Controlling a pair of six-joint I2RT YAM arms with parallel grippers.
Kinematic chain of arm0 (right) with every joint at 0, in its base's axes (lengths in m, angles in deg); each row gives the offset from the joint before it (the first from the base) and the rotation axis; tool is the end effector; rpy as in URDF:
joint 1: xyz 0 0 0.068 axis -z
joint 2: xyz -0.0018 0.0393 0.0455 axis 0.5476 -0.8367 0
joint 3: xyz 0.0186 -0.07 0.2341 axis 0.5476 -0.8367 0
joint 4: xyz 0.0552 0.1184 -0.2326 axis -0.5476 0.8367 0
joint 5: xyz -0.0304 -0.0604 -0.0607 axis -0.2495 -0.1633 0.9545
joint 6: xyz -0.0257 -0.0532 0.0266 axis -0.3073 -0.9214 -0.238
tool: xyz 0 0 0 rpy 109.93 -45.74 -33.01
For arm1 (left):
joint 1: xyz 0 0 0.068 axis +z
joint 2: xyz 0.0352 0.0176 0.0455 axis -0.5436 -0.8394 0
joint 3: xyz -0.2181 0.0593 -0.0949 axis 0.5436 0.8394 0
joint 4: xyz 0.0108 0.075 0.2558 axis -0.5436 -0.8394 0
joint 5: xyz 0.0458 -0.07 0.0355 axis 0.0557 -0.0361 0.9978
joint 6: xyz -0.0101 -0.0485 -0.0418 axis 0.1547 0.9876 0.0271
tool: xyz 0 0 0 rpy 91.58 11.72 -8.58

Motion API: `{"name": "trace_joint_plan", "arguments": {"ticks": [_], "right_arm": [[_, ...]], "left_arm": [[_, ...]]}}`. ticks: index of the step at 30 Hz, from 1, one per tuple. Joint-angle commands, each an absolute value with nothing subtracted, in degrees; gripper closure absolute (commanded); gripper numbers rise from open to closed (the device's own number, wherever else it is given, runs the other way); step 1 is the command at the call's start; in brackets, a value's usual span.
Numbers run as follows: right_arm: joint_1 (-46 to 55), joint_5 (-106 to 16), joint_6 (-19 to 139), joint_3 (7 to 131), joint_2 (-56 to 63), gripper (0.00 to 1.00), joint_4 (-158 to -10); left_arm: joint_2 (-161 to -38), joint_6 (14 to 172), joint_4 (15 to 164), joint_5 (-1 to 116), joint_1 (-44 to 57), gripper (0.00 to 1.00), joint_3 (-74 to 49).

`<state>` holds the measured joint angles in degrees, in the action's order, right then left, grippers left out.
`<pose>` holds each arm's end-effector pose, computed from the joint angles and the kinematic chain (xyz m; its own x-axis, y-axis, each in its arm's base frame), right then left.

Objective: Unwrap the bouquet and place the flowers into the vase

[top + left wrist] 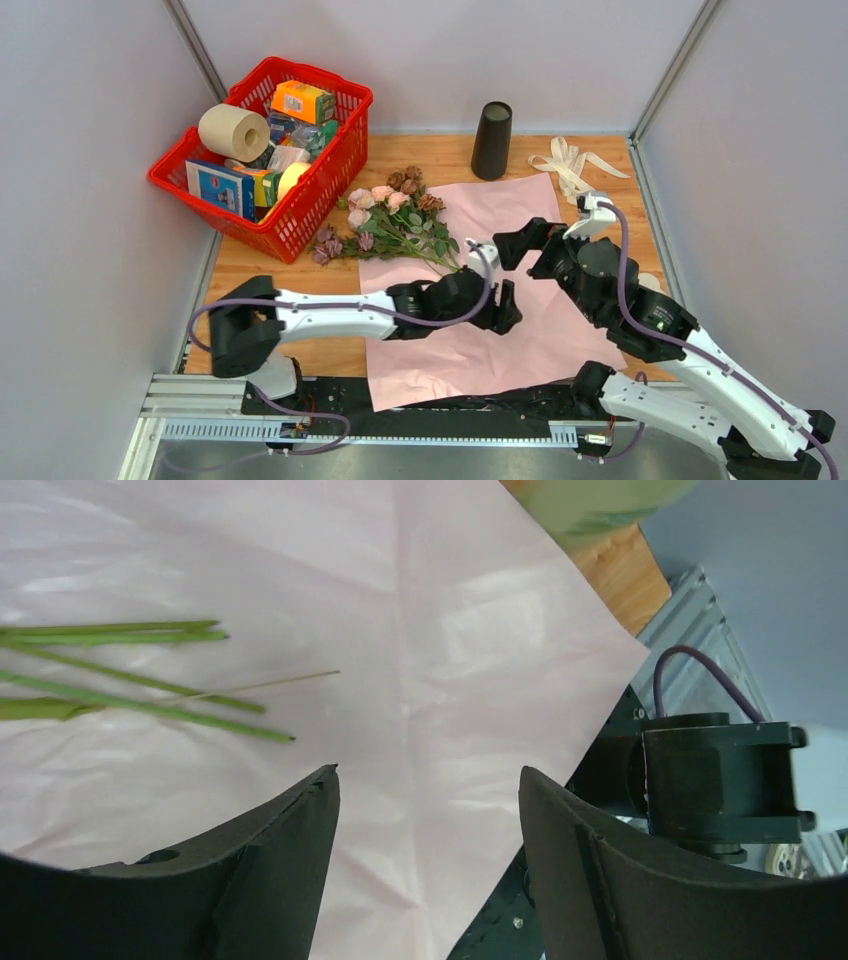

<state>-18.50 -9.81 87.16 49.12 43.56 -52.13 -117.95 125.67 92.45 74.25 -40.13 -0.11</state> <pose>0.1312 0.1290 0.3528 -0.3965 0.3001 -0.8676 -0.2485 0.8747 0.4161 0.1197 -0.3674 0.1962 -0.7334 0.0523 -0.6778 0.5567 0.6185 -0.5546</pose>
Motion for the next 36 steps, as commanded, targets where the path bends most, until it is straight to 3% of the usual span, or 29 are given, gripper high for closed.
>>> {"name": "trace_joint_plan", "arguments": {"ticks": [1,13,25,27,31,36], "right_arm": [[-18.1,-5.2,83.8,49.3,42.8,0.00,-52.1],[-17.9,-8.7,76.4,43.0,34.4,0.00,-63.2],[-13.6,-21.8,66.7,43.2,13.0,0.16,-77.9],[-12.2,-23.4,64.9,43.0,8.7,0.23,-80.8],[-7.9,-26.5,63.2,44.8,-0.2,0.48,-82.8],[-4.8,-33.3,62.8,48.3,-7.8,0.60,-83.9]], "left_arm": [[-106.1,124.5,89.7,83.9,-36.6,0.25,6.3],[-79.2,119.7,56.7,93.3,-17.4,0.25,9.6],[-70.6,108.7,48.0,94.6,-16.4,0.29,9.9],[-70.8,108.4,46.0,94.7,-16.3,0.29,9.4],[-69.9,107.7,42.2,95.5,-16.4,0.29,8.9],[-65.2,107.6,43.5,96.6,-16.4,0.28,11.3]]}}
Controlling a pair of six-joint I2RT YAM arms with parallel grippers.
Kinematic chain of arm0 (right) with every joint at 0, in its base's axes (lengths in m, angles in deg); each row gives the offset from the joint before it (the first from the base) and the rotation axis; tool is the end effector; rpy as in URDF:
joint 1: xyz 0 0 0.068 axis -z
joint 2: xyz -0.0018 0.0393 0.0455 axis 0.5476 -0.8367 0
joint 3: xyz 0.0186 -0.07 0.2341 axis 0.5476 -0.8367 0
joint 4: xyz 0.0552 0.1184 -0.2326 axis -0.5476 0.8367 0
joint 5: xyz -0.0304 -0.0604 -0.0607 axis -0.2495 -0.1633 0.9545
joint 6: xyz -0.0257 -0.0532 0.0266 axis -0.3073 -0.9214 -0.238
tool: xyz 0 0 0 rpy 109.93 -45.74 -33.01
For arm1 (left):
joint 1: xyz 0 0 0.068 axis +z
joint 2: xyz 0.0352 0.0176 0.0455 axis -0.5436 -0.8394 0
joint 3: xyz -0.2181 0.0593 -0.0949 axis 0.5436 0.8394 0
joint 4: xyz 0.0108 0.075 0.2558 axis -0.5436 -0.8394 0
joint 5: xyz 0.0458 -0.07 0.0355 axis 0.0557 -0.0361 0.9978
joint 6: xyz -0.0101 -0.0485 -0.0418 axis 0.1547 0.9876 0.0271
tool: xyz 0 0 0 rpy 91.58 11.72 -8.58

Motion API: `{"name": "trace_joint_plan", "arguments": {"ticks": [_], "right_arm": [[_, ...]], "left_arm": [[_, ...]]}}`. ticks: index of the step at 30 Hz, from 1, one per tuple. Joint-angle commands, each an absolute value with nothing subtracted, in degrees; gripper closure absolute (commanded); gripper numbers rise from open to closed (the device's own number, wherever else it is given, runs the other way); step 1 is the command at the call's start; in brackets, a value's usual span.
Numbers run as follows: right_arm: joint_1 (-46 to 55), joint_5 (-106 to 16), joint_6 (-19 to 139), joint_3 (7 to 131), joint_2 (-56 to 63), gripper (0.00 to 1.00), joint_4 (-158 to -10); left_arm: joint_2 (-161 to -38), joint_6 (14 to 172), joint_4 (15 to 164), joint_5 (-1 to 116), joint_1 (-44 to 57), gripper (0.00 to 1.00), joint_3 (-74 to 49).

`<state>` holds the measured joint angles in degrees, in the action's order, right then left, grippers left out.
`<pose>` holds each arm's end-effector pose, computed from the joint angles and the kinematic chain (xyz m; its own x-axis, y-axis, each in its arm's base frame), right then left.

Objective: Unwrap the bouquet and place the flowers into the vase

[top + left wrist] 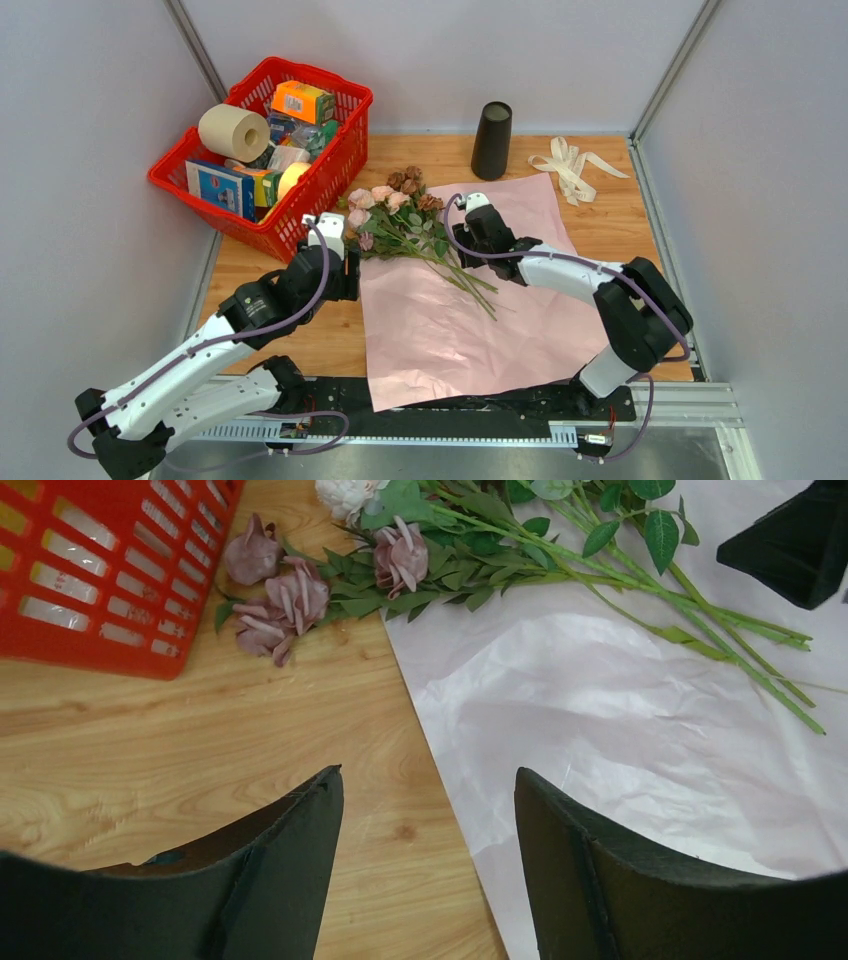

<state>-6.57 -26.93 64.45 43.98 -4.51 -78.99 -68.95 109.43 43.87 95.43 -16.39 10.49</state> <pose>0.2654 0.2095 0.1534 -0.6297 -0.2733 -0.7272 -0.4177 0.9084 0.0203 0.1434 -0.1285 0.2835 -0.5575 0.0284 -0.8297 0.1726 0.9816 -0.0823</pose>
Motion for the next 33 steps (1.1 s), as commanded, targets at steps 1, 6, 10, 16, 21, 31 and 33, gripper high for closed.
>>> {"name": "trace_joint_plan", "arguments": {"ticks": [1,6,10,16,21,31,33], "right_arm": [[-4.4,-34.2,62.7,48.8,-9.1,0.62,-84.2],[-3.3,-39.4,62.8,50.4,-13.0,0.66,-84.2],[-3.3,-40.7,63.0,50.7,-14.6,0.67,-85.9],[-3.3,-39.3,62.9,51.5,-16.9,0.71,-86.1],[-3.3,-39.2,63.3,51.6,-18.5,0.72,-86.3],[-3.3,-38.9,62.7,51.2,-17.4,0.92,-85.9],[-3.3,-38.6,62.6,50.8,-15.4,0.94,-85.9]], "left_arm": [[-64.7,107.6,43.6,96.6,-16.4,0.28,11.5],[-63.4,107.6,43.6,98.0,-16.4,0.28,11.7],[-64.1,107.6,43.4,98.5,-16.3,0.28,11.6],[-65.0,107.9,42.8,99.2,-16.4,0.27,11.3],[-65.0,108.3,42.3,100.2,-16.4,0.27,11.3],[-64.6,109.8,40.8,103.3,-16.4,0.28,11.1],[-64.1,109.9,40.8,103.3,-16.4,0.27,11.2]]}}
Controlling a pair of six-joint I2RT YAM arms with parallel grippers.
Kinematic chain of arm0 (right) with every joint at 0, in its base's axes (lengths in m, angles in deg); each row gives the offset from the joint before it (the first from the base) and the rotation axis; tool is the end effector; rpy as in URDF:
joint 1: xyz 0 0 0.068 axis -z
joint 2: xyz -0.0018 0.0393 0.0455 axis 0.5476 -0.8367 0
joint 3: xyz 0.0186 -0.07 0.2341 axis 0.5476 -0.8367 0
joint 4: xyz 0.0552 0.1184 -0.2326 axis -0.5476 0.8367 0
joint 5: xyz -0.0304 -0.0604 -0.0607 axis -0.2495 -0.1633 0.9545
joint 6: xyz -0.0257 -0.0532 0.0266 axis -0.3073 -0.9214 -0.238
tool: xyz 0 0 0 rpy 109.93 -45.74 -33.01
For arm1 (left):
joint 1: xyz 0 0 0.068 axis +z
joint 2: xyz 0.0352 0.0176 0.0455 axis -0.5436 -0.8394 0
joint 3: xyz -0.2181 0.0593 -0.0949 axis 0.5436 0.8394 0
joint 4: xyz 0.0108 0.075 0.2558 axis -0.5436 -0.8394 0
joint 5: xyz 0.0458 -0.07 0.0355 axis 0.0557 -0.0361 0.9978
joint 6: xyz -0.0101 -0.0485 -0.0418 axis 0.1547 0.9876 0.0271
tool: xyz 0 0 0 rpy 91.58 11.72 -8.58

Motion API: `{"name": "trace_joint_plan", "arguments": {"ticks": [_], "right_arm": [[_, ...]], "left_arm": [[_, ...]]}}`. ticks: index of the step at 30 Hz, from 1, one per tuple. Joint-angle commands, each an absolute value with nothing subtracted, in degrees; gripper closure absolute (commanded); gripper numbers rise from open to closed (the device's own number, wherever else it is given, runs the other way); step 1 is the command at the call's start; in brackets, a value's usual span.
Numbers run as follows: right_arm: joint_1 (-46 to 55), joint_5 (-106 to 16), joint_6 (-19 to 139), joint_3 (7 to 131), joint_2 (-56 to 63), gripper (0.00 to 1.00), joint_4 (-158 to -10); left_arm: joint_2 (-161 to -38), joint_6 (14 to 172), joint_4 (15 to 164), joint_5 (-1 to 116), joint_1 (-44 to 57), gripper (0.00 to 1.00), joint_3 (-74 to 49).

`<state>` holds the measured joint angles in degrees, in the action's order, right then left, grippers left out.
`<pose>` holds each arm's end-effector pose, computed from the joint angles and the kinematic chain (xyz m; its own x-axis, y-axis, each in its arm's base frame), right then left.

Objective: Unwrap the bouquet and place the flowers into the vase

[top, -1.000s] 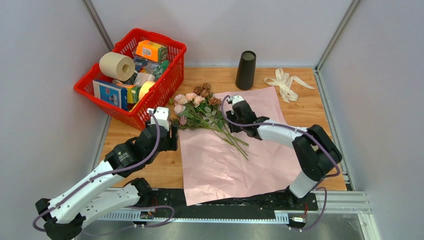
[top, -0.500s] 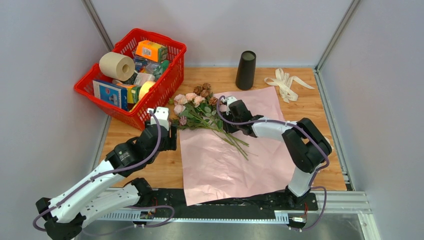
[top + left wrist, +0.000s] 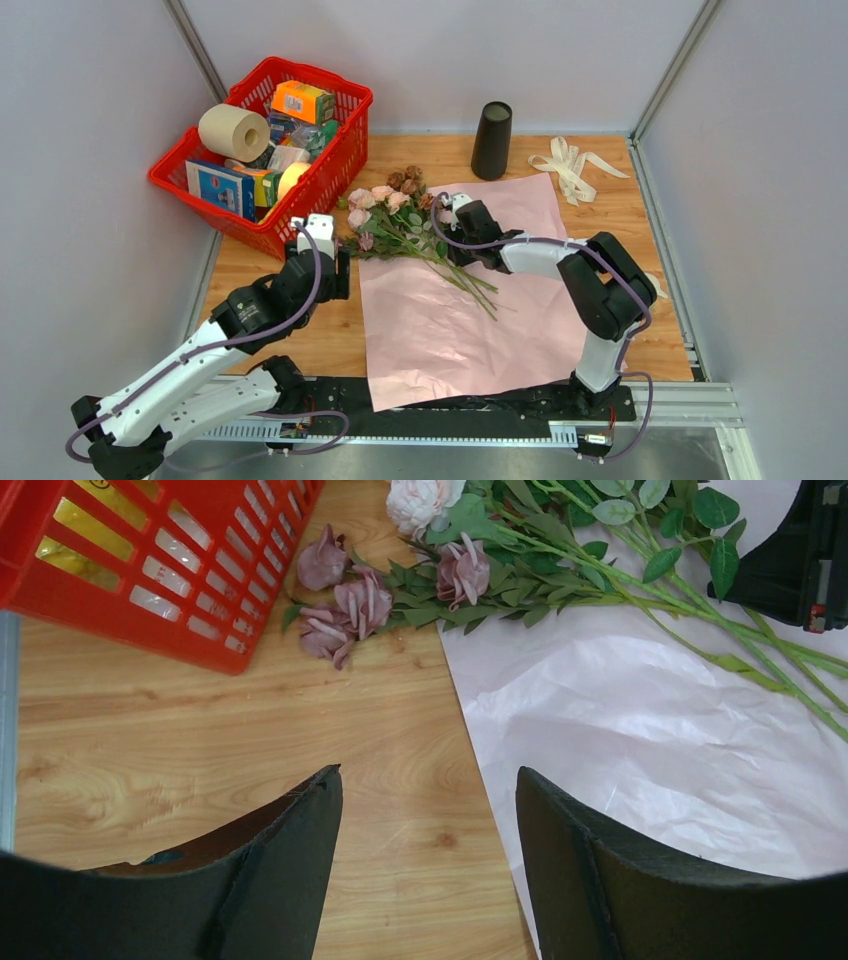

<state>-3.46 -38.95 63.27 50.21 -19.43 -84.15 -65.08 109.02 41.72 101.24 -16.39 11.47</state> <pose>0.2994 0.2251 0.1067 -0.6922 -0.2964 -0.6580 -0.5009 0.8537 0.1423 0.1361 -0.1133 0.2871 -0.5104 0.0203 -0.8597 0.1019 0.9941 -0.0370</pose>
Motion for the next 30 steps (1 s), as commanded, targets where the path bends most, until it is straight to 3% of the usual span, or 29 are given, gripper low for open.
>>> {"name": "trace_joint_plan", "arguments": {"ticks": [1,5,12,22,30], "right_arm": [[-3.3,-38.0,62.7,50.8,-14.6,0.95,-85.7],[-3.4,-37.1,63.5,50.6,-11.0,1.00,-85.0],[-3.4,-28.1,63.9,50.0,-11.4,1.00,-83.1],[-3.4,-27.7,65.0,49.8,-4.9,1.00,-83.1],[-3.4,-36.1,78.5,43.7,8.5,1.00,-88.8]], "left_arm": [[-63.9,110.0,41.0,103.2,-16.4,0.27,11.2],[-63.9,109.5,41.3,102.8,-16.4,0.27,11.4],[-65.6,109.3,41.2,102.7,-16.4,0.27,11.1],[-65.9,111.3,41.7,100.8,-16.4,0.28,10.4],[-62.4,116.5,58.8,83.2,-16.3,0.30,12.7]]}}
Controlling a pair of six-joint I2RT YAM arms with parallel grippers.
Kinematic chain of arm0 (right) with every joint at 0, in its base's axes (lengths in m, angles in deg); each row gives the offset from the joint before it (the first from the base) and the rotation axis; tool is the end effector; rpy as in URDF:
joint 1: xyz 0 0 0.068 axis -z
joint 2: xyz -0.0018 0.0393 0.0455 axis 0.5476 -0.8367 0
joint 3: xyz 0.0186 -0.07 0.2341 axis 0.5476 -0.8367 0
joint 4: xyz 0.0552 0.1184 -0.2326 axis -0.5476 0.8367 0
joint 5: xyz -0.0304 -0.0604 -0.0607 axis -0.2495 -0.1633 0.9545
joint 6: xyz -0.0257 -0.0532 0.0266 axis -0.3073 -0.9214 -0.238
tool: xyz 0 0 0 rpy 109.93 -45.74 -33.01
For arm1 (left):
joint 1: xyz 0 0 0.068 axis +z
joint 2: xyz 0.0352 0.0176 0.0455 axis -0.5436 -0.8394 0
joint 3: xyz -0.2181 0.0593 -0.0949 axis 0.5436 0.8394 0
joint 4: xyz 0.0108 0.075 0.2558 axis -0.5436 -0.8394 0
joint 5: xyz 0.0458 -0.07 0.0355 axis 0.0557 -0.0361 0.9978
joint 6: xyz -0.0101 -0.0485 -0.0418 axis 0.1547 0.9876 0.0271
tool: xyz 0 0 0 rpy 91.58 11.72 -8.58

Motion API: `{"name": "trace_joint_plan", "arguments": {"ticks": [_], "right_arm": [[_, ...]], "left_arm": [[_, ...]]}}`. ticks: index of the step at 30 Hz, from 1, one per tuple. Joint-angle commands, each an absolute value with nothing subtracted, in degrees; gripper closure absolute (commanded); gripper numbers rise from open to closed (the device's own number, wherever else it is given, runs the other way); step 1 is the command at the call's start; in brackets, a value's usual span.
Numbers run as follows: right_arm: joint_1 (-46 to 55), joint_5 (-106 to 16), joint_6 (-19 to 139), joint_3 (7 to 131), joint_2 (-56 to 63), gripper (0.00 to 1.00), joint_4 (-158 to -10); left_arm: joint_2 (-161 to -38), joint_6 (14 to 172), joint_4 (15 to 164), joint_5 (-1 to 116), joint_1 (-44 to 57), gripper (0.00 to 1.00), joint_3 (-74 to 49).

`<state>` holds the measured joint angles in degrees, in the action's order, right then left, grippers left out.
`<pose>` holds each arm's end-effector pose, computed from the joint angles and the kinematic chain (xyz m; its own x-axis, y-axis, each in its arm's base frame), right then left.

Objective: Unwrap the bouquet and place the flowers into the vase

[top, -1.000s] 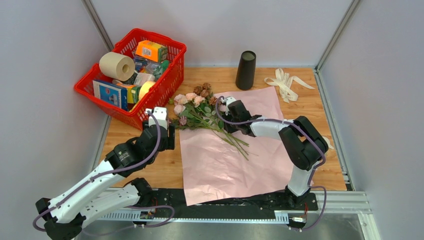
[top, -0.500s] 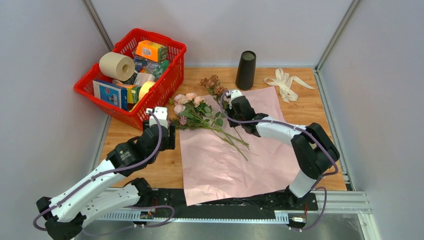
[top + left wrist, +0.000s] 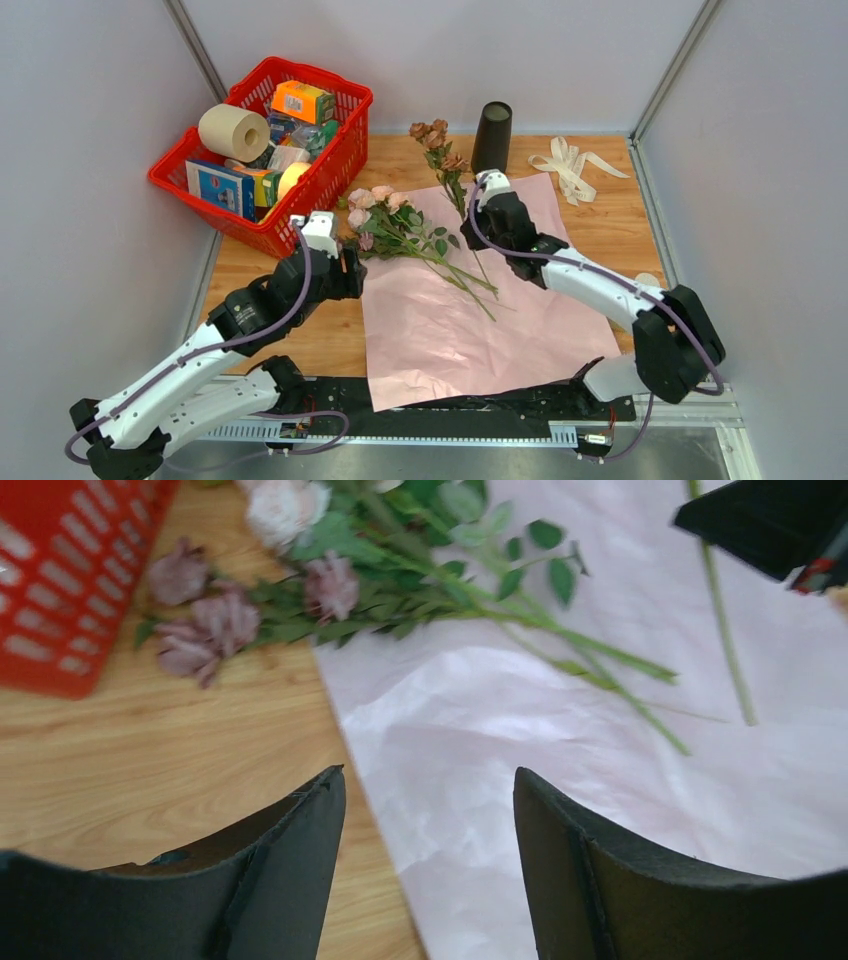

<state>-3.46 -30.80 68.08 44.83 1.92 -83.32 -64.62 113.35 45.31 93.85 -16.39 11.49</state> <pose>0.2756 0.1984 0.2013 -0.5512 -0.0912 -0.8294 -0.3912 0.9062 0.1604 0.1356 -0.1213 0.2921 -0.5348 -0.0881 -0.8404 0.1627 0.9652 -0.2047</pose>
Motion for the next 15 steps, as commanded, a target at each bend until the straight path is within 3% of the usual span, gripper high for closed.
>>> {"name": "trace_joint_plan", "arguments": {"ticks": [1,8,15], "right_arm": [[-3.4,-40.4,83.4,42.3,10.7,1.00,-91.5],[-6.0,-44.0,101.6,29.6,23.0,1.00,-113.0],[-8.3,-43.8,104.4,24.8,27.2,1.00,-124.7]], "left_arm": [[-62.2,116.6,63.3,80.1,-16.4,0.30,14.4],[-67.6,112.9,84.9,63.5,-16.4,0.30,19.7],[-79.6,112.6,98.6,52.2,-16.4,0.31,18.6]]}}
